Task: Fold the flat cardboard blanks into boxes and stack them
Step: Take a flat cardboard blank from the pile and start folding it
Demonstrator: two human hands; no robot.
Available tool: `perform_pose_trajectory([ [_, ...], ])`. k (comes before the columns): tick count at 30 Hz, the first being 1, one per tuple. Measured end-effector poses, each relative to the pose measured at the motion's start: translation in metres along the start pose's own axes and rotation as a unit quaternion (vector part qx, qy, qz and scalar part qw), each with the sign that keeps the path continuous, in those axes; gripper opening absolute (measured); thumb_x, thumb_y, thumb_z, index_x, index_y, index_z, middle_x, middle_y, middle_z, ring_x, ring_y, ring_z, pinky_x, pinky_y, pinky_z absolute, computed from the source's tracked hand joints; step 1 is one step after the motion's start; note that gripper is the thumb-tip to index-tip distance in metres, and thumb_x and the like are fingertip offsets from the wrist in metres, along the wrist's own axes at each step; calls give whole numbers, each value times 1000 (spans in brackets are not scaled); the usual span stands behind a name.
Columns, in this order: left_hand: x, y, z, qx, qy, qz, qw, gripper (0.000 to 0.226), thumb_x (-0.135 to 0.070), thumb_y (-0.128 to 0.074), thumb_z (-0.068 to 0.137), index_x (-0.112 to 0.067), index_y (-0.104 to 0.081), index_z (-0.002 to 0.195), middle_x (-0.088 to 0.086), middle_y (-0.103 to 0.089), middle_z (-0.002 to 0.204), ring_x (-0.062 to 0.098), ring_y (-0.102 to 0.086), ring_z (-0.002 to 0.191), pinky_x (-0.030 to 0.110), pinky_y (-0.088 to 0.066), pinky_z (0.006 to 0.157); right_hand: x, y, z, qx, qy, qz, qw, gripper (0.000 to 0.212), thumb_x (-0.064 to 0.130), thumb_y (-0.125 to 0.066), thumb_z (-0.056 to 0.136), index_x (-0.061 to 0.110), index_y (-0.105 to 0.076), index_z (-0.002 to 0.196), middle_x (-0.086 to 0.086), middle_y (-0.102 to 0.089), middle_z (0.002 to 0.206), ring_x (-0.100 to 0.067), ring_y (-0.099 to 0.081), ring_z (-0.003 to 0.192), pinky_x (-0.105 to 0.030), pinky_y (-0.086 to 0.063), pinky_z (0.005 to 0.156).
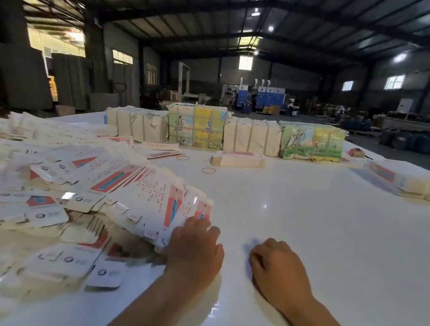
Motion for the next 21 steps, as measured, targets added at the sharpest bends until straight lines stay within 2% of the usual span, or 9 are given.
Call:
perform_pose_trajectory([
  [2, 15, 1, 11, 20, 66, 12, 998, 49, -53, -38, 91, -28, -39, 133, 1, -33, 147, 22, -30, 132, 36, -32, 103, -4, 1, 1, -5, -6, 23, 1000, 28, 28, -38, 97, 22, -65, 96, 5, -56, 98, -18, -50, 96, -28, -38, 79],
  [4, 28, -2, 18, 100, 123, 42, 987, 63, -63, -38, 87, -25, -30, 137, 9, -24, 149, 28, -24, 133, 39, -28, 105, -6, 1, 1, -8, -5, 42, 999, 27, 28, -39, 98, 21, -65, 97, 4, -56, 99, -19, -50, 97, -28, -38, 79],
  [7, 29, -7, 22, 189, 148, 57, 969, 63, -63, -43, 85, -20, -37, 131, 11, -38, 136, 28, -36, 123, 40, -36, 102, -4, 1, 0, -13, -1, 55, 998, 27, 27, -40, 97, 18, -66, 95, 2, -57, 97, -21, -50, 96, -29, -38, 78],
  [10, 18, 3, 33, 195, 84, 125, 969, 40, -43, -46, 93, -16, -50, 122, 6, -55, 121, 25, -50, 115, 38, -42, 99, -5, 3, -2, -15, -2, 64, 998, 27, 27, -40, 97, 18, -65, 94, 2, -57, 98, -20, -49, 96, -28, -38, 78],
  [12, 8, 8, 37, 204, 40, 133, 969, 36, -37, -49, 91, -15, -54, 118, 4, -60, 115, 25, -57, 108, 37, -46, 95, -4, 4, -4, -9, 2, 68, 998, 27, 27, -39, 97, 19, -65, 95, 3, -57, 100, -19, -49, 97, -28, -38, 79],
  [15, 9, 10, 42, 232, 50, 70, 969, 34, -33, -54, 88, -14, -53, 116, 1, -60, 103, 19, -60, 95, 29, -48, 85, -4, 4, -6, -1, 2, 75, 997, 27, 26, -39, 97, 19, -66, 97, 3, -57, 102, -19, -48, 100, -28, -38, 81],
  [18, 21, 12, 45, 274, 121, -66, 952, 36, -26, -64, 76, -14, -48, 106, 1, -54, 84, 15, -58, 77, 26, -49, 71, -5, 5, -8, -7, 1, 96, 995, 27, 24, -41, 96, 18, -67, 98, 3, -58, 103, -20, -49, 101, -28, -39, 82],
  [20, 30, 13, 49, 265, 169, -164, 935, 43, -21, -65, 67, -11, -49, 105, 5, -57, 86, 17, -59, 72, 25, -50, 63, -4, 6, -7, -11, 2, 99, 995, 26, 23, -42, 95, 19, -67, 99, 2, -59, 103, -20, -49, 101, -27, -38, 82],
  [21, 33, 14, 51, 250, 177, -185, 934, 47, -22, -64, 66, -12, -49, 110, 5, -58, 93, 18, -59, 78, 26, -50, 63, -4, 6, -7, -11, 2, 98, 995, 26, 24, -41, 96, 19, -67, 100, 2, -59, 104, -20, -49, 101, -27, -38, 82],
])
Point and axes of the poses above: each hand's wrist, its own z-axis towards the middle knuckle, its own y-axis out of the back of the hand, x = y × z, the point moved 5 cm from there along z, towards the middle knuckle
